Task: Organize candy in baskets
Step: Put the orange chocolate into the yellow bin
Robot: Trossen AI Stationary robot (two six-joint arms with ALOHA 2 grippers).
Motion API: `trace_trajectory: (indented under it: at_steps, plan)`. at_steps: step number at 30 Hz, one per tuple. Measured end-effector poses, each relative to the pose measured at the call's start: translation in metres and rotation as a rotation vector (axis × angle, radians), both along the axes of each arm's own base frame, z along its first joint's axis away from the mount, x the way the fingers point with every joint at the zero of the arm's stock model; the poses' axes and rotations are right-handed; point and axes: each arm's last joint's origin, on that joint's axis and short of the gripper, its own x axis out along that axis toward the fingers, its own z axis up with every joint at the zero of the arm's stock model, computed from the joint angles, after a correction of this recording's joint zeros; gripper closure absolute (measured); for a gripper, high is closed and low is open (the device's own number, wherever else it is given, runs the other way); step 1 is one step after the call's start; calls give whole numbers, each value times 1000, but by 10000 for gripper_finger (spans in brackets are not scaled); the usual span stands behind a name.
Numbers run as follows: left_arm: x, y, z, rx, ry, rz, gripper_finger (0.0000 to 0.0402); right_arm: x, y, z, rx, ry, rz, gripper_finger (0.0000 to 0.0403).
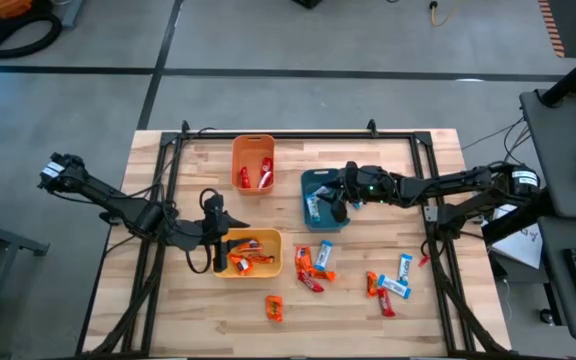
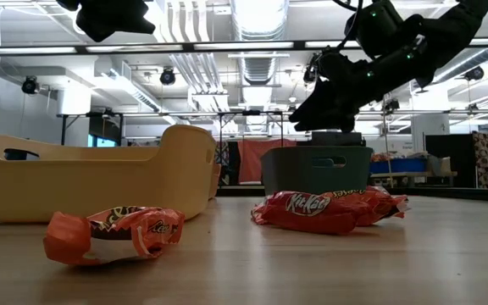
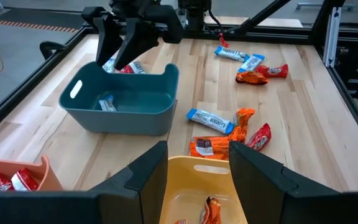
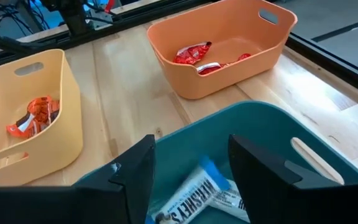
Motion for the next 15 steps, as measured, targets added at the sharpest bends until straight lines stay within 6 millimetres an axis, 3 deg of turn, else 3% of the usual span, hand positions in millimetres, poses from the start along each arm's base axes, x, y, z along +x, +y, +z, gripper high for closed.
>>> trace_trajectory:
  at_steps: [7,11,15]
  plan:
    - [0,0,1,-5,-7,1,247,-3,2,6,33,-25,50,205]
    - [0,0,1,-17,-11,6,247,-5,10,16,79,-69,212,209]
    - [0,0,1,-24,-12,9,247,-8,32,27,56,-121,421,209]
